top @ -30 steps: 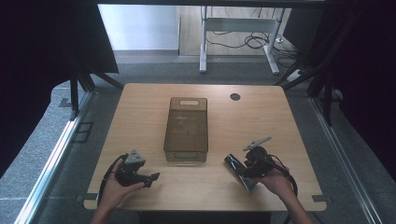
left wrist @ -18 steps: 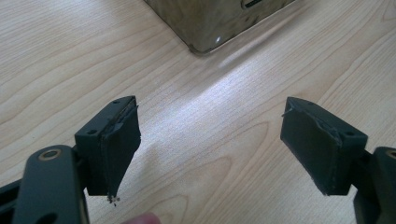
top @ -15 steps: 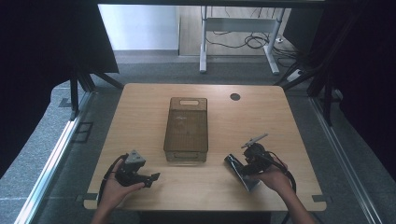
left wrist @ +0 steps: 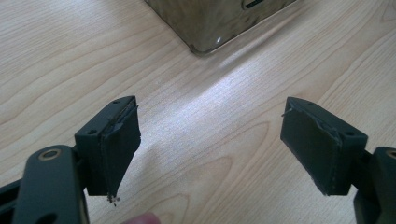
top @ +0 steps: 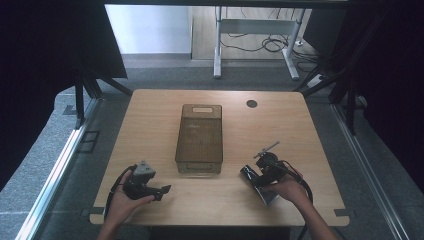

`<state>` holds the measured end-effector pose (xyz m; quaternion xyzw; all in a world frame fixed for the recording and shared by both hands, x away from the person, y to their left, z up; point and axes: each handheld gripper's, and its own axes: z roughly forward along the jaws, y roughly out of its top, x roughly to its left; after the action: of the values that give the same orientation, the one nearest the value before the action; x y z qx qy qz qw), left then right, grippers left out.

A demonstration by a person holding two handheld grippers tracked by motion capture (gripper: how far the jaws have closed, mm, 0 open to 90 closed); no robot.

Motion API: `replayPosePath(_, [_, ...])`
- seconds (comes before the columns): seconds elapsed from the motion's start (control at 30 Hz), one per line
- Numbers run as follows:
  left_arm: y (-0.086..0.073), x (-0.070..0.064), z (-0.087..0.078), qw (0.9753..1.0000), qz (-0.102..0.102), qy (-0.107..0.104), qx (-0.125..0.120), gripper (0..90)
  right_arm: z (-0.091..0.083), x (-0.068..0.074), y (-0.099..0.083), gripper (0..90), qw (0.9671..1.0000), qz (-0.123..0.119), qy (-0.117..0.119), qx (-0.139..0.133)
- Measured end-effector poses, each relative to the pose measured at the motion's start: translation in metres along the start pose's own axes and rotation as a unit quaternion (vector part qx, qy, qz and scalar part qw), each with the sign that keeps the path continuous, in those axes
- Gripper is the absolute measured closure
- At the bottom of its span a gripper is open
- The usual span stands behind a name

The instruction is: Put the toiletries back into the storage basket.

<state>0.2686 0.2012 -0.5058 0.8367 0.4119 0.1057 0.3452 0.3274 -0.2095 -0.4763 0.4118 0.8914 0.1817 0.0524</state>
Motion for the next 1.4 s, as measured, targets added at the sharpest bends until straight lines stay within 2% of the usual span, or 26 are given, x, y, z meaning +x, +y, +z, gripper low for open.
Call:
replayPosePath(0.6, [0.0, 0.001, 0.0, 1.0, -0.004, 0.0, 0.0, 20.1, 0.025, 0.007, 0.01, 34.5, 0.9988, -0.015, -0.009, 0.046])
replayPosePath(0.7, [0.0, 0.001, 0.0, 1.0, -0.003, 0.0, 0.001, 20.1, 0.029, 0.009, 0.01, 34.5, 0.9981, -0.019, -0.021, 0.056])
replayPosePath(1.4, [0.0, 0.0, 0.001, 1.0, -0.001, -0.003, 0.008, 19.8, 0.033, 0.006, 0.008, 44.8, 0.9975, -0.016, -0.027, 0.063])
